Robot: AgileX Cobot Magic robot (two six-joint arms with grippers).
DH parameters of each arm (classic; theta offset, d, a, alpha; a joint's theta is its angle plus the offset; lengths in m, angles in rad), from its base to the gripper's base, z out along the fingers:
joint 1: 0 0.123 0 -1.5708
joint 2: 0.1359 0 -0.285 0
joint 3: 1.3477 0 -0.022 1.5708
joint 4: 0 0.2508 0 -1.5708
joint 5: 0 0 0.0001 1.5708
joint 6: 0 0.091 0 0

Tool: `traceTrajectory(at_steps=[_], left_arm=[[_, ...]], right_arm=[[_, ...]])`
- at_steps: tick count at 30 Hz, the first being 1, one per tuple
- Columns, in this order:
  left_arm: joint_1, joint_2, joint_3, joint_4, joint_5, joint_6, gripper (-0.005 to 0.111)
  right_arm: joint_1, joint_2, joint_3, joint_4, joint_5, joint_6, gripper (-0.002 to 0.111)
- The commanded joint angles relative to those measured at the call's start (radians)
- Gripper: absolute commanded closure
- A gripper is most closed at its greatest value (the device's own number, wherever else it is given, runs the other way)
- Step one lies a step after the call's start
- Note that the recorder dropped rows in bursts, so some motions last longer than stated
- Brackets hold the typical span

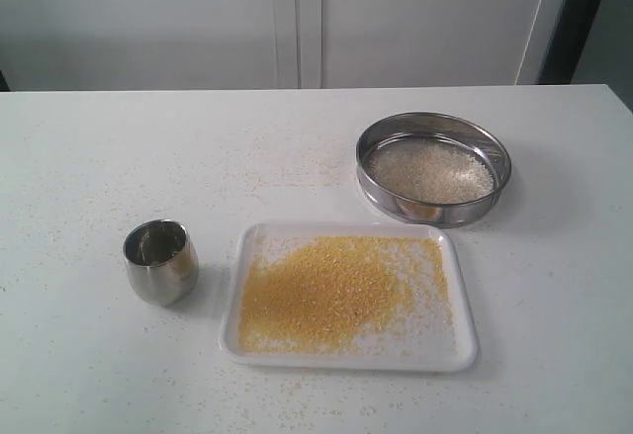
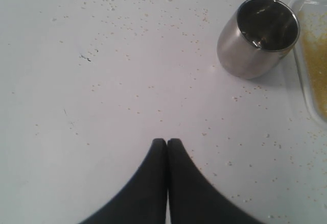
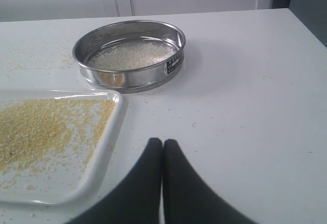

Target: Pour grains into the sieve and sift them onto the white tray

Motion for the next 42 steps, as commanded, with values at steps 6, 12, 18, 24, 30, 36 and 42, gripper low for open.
traceTrajectory(at_steps=[6, 12, 18, 24, 30, 36, 42], left_arm=[[0.001, -0.006, 0.009, -0.009, 0.005, -0.004, 0.107], [0.001, -0.006, 0.009, -0.009, 0.005, -0.004, 0.107], [0.001, -0.006, 0.009, -0.009, 0.005, -0.004, 0.107], [0.017, -0.006, 0.009, 0.002, 0.005, 0.007, 0.107], [0.174, -0.055, 0.03, -0.005, 0.019, 0.009, 0.107], [0.282, -0.239, 0.19, 0.027, 0.002, 0.021, 0.107], [0.264, -0.467, 0.347, 0.048, -0.173, 0.029, 0.107]], right_arm=[[-0.006, -0.005, 0.005, -0.009, -0.016, 0.0, 0.108], [-0.006, -0.005, 0.005, -0.009, -0.016, 0.0, 0.108], [-0.006, -0.005, 0.005, -0.009, -0.016, 0.0, 0.108], [-0.006, -0.005, 0.005, -0.006, -0.016, 0.0, 0.108], [-0.006, -0.005, 0.005, -0.006, -0.016, 0.0, 0.108], [-0.006, -0.005, 0.005, -0.006, -0.016, 0.0, 0.108], [-0.006, -0.005, 0.005, -0.006, -0.016, 0.0, 0.108]])
